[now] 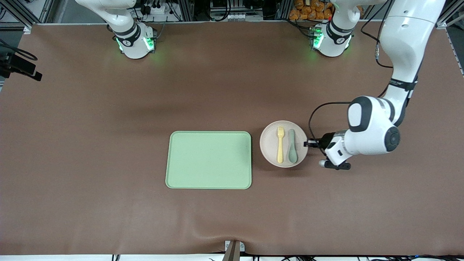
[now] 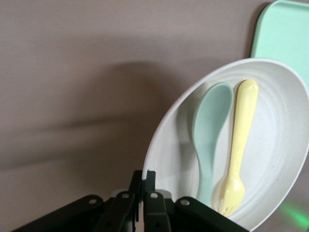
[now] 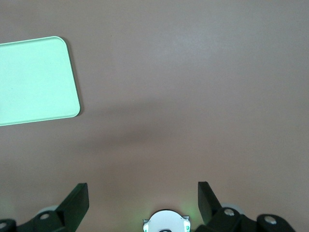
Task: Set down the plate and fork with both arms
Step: 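Slide the plate with the left gripper onto the green placemat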
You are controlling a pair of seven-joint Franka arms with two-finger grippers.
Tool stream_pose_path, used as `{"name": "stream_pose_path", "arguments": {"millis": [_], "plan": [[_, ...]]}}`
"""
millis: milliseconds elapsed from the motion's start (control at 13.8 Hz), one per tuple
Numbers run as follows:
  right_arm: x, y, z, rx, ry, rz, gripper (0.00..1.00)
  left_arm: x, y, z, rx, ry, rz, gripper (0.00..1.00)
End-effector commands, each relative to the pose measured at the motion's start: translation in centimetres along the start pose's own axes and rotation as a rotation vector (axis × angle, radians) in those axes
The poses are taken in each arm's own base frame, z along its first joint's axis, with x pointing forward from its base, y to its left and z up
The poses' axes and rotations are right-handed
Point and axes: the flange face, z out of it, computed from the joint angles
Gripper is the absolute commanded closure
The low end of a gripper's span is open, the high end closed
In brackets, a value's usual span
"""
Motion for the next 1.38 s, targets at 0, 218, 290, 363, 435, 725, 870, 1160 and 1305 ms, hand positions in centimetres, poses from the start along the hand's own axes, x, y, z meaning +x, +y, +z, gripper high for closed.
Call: {"name": "stream_pose_path", "arguments": {"millis": [0, 218, 290, 363, 435, 725, 870, 1160, 1305], "plan": [[-0.2, 0.4, -0.1, 0.01, 0.001, 0.018, 0.0, 1.7, 3.8, 2.5, -0.027, 0.018, -0.041, 1.0], [-0.2, 0.4, -0.1, 0.01, 0.001, 0.018, 0.0, 2.6, 8.7, 4.9, -0.034, 0.046, -0.075, 1.0], [-0.2, 0.4, -0.1, 0.01, 0.001, 0.018, 0.0, 2.9, 10.6, 5.9, -0.039, 0.061, -0.092, 1.0], [-0.2, 0.4, -0.1, 0.01, 0.001, 0.018, 0.0, 3.3, 11.7, 7.0, -0.049, 0.073, -0.118, 1.0], [-0.2, 0.4, -0.1, 0.01, 0.001, 0.018, 0.0, 3.4, 13.3, 7.9, -0.056, 0.085, -0.129, 1.0], [-0.2, 0.4, -0.1, 0.01, 0.001, 0.018, 0.0, 3.8, 16.6, 10.9, -0.077, 0.111, -0.152, 1.0], [-0.2, 0.4, -0.1, 0.01, 0.001, 0.018, 0.0, 3.5, 18.3, 11.8, -0.086, 0.139, -0.159, 1.0], [-0.2, 0.4, -0.1, 0.01, 0.001, 0.018, 0.0, 3.0, 20.8, 15.5, -0.066, 0.169, -0.183, 1.0], [-0.2, 0.4, -0.1, 0.01, 0.001, 0.018, 0.0, 2.5, 22.3, 17.3, -0.004, 0.209, -0.196, 1.0]]}}
